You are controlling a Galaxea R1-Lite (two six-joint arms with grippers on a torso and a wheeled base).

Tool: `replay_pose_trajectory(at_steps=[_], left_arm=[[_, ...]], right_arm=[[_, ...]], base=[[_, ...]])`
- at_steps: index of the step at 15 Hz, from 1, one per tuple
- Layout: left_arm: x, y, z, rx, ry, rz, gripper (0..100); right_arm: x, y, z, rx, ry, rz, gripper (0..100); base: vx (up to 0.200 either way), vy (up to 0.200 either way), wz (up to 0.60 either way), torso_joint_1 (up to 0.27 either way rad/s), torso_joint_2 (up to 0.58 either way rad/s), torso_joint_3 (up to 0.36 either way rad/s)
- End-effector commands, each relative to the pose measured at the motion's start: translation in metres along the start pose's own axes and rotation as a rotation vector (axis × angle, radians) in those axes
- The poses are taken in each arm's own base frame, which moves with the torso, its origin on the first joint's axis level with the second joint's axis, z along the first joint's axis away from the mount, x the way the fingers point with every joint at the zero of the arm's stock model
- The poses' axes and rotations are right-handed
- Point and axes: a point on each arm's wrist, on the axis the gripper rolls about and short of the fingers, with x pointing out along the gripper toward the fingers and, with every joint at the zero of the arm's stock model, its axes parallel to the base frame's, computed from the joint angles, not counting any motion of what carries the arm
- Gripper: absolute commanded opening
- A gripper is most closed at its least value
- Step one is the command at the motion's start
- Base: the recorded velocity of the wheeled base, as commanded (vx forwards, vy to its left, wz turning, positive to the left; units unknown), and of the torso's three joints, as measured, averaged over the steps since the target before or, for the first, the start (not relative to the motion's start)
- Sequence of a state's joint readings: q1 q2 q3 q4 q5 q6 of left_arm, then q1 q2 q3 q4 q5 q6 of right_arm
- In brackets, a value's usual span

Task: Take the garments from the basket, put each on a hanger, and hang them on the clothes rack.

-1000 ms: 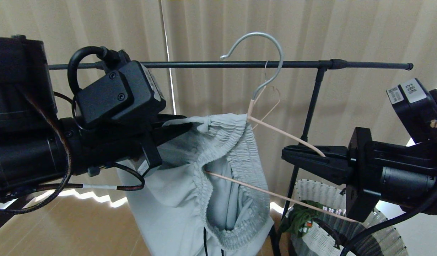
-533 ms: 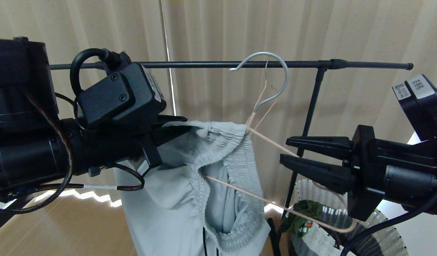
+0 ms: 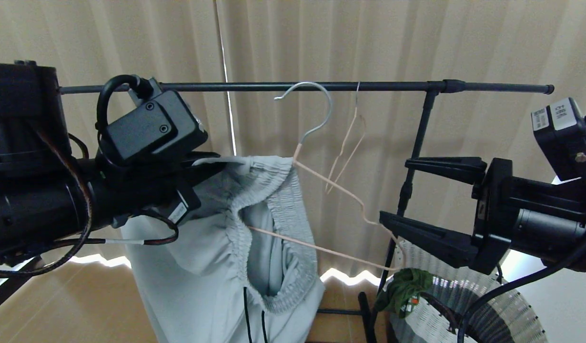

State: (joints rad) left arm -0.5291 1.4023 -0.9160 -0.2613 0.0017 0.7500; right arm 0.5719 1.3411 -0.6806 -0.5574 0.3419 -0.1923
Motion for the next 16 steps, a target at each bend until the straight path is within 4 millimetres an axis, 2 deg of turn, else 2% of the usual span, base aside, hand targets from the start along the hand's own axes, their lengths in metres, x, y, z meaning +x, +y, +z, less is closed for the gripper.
replay_pose_trajectory(at_steps=[1, 3, 5, 8, 12, 15, 16], left_arm=[[-0.004, 0.003, -0.011, -0.008, 0.063, 0.047, 0], [-0.004, 0.006, -0.013, -0.04, 0.099, 0.09, 0], [-0.006, 0.008, -0.015, -0.155, 0.16, 0.179, 0], [-0.006, 0.004, -0.019, -0.258, 0.201, 0.223, 0], [-0.004, 0.007, -0.019, -0.346, 0.216, 0.284, 0], [-0.004, 0.011, -0.012, -0.395, 0.182, 0.296, 0], [-0.005, 0.013, -0.004, -0.433, 0.143, 0.293, 0]], right_arm=[[-0.002, -0.009, -0.002, -0.017, 0.009, -0.04, 100], [-0.003, -0.01, -0.003, -0.019, 0.012, -0.048, 100], [-0.004, -0.015, -0.005, -0.015, 0.03, -0.107, 100], [0.001, -0.018, -0.011, -0.003, 0.071, -0.187, 100], [0.001, -0.016, -0.018, 0.005, 0.096, -0.181, 100], [0.003, -0.009, -0.022, 0.012, 0.108, -0.153, 100], [0.006, -0.003, -0.02, 0.045, 0.1, -0.121, 100]], base=[[0.0, 0.0, 0.0, 0.0, 0.0, 0.0], [0.0, 0.0, 0.0, 0.0, 0.0, 0.0], [0.0, 0.0, 0.0, 0.0, 0.0, 0.0], [0.0, 0.0, 0.0, 0.0, 0.0, 0.0], [0.0, 0.0, 0.0, 0.0, 0.0, 0.0], [0.0, 0.0, 0.0, 0.0, 0.0, 0.0], [0.0, 0.0, 0.0, 0.0, 0.0, 0.0]])
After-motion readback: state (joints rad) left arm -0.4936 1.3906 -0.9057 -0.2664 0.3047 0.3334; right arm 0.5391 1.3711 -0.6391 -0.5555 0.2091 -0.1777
